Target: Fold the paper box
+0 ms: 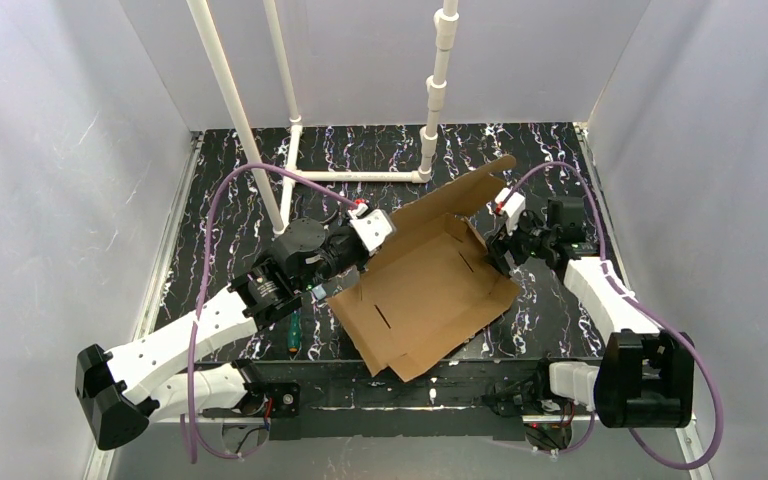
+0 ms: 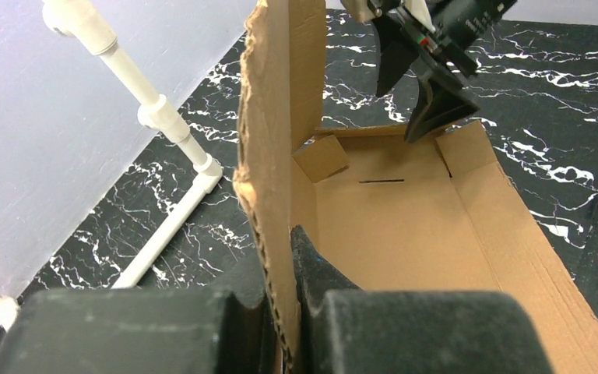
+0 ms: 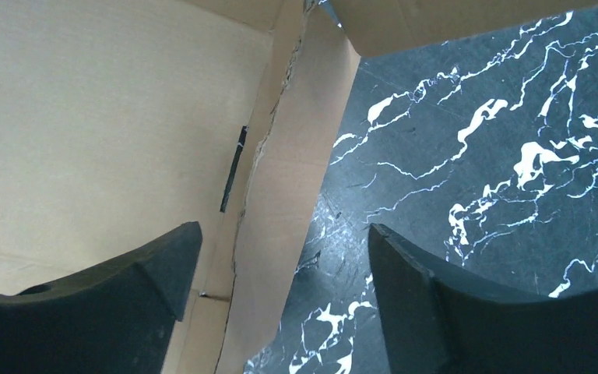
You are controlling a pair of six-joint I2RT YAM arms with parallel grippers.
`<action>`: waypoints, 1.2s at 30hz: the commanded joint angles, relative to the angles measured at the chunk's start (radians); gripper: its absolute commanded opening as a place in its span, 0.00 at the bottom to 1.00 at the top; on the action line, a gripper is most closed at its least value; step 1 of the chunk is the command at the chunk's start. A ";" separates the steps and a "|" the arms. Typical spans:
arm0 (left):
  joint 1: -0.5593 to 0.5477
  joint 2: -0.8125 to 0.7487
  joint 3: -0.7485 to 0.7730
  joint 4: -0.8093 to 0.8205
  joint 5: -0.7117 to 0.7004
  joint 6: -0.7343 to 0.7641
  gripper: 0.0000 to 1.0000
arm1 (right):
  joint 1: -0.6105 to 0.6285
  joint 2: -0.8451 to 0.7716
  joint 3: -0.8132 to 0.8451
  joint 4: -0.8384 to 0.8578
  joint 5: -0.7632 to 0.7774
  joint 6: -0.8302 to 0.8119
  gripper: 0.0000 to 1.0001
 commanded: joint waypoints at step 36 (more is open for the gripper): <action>0.245 -0.016 0.078 0.123 0.063 -0.517 0.00 | 0.151 0.054 0.109 0.280 0.045 0.002 0.01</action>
